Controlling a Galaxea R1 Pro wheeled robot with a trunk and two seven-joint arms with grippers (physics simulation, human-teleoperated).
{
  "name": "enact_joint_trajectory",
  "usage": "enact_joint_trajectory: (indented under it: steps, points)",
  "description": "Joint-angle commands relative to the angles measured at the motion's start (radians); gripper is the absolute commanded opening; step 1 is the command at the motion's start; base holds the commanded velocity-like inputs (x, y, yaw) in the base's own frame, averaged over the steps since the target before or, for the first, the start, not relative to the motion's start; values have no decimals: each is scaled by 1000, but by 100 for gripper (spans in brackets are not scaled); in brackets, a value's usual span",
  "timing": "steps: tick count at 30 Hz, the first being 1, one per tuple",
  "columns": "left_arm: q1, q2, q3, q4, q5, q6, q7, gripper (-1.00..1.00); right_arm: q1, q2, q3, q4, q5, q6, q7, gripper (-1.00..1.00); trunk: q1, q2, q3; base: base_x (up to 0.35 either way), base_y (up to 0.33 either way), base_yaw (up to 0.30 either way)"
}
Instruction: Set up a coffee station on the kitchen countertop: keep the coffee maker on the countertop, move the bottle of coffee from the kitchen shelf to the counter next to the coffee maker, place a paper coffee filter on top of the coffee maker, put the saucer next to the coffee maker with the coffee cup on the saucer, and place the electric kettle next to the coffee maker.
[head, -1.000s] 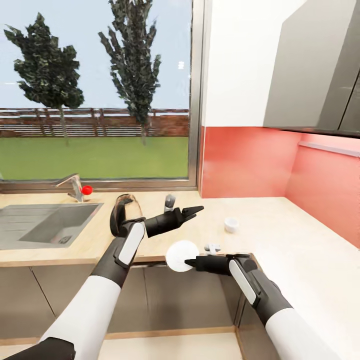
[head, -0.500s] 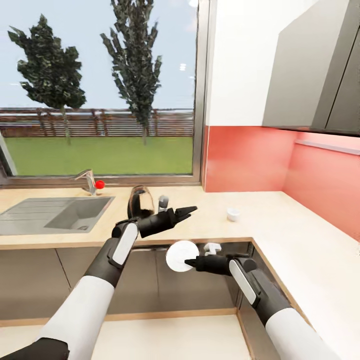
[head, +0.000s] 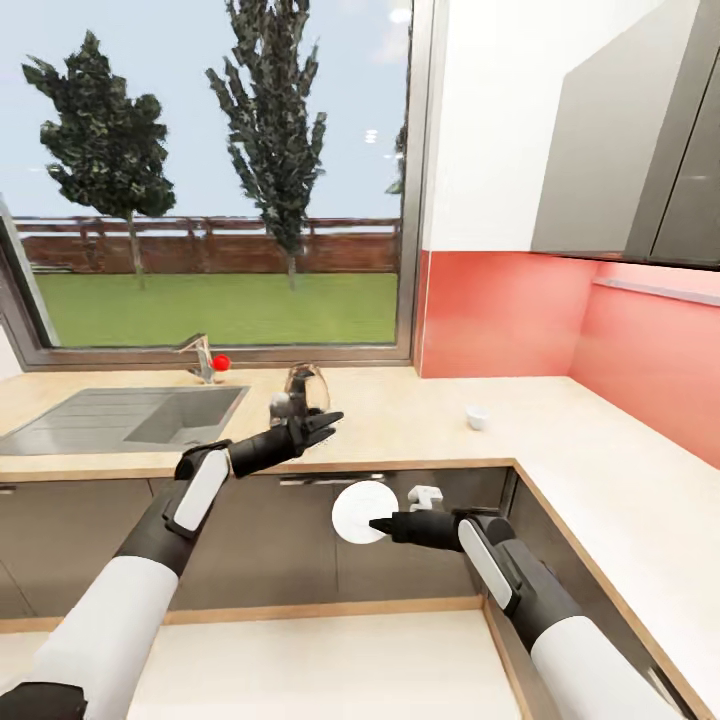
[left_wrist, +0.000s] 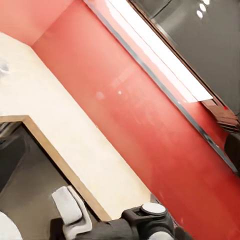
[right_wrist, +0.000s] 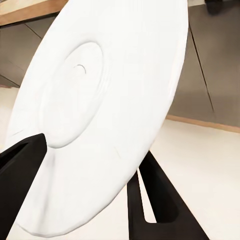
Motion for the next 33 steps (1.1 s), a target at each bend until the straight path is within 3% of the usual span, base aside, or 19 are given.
enact_joint_trajectory:
  steps: [1, 5, 7, 11, 12, 14, 16, 18, 21, 24, 27, 28, 31, 32, 33]
  points:
    - [3, 21, -1, 0, 14, 5, 1, 100, -1, -1, 2, -1, -1, 3, 1, -100, 0, -2, -2, -15, 14, 0]
    - [33, 94, 2, 0, 47, 5, -7, 100, -1, -1, 2, -1, -1, 3, 1, -100, 0, -2, -2, -5, 5, 0]
    - [64, 158, 2, 1, 81, 5, -60, 100, -1, -1, 2, 0, -1, 3, 1, -100, 0, -2, -2, -1, 1, 0]
    - [138, 246, 8, 14, 93, 2, -128, 100, -1, -1, 2, 0, -1, 3, 1, -100, 0, -2, -2, 0, 0, 0]
    - [174, 276, 32, 16, 95, -1, -149, 100, -1, 0, 2, 0, -1, 3, 1, -100, 0, -2, -2, 0, 0, 0]
    - [219, 299, 82, 18, 91, -6, -190, 100, -1, 0, 3, 0, -1, 3, 1, -100, 0, -2, -2, 0, 0, 0]
    - [298, 317, 159, 19, 82, -12, -238, 100, -1, 1, 3, 0, -1, 3, 1, -100, 0, -2, -2, 0, 0, 0]
    - [357, 339, 201, 24, 69, -17, -254, 100, -1, 1, 3, 0, -1, 3, 1, -100, 0, -2, -2, 0, 0, 0]
    - [472, 379, 230, 37, 57, -53, -261, 100, -1, 1, 3, 0, -1, 3, 1, -100, 0, -2, -2, 0, 0, 0]
    - [567, 386, 237, 106, 32, -169, -262, 100, -1, 1, 3, 0, -1, 3, 1, -100, 0, -2, -2, 0, 0, 0]
    - [609, 386, 236, 243, -1, -259, -260, 100, -1, 1, 3, 0, -2, 3, 1, -100, 0, -2, -2, 0, 0, 0]
    - [615, 385, 235, 305, -27, -296, -258, 100, -1, 1, 3, 0, -2, 4, 1, -100, 0, -2, -2, 0, 0, 0]
    - [624, 378, 232, 515, -164, -469, -252, 100, -1, 1, 6, -2, -2, 4, 1, -100, 0, -2, -2, 0, 0, 0]
    - [625, 373, 234, 613, -241, -534, -175, 100, -1, 1, 9, -2, -2, 3, 1, -100, 0, -2, -2, 0, 0, 0]
    - [625, 370, 234, 639, -256, -543, -109, 100, -1, 1, 10, -2, -2, 3, 1, -100, 0, -2, -2, 0, 0, 0]
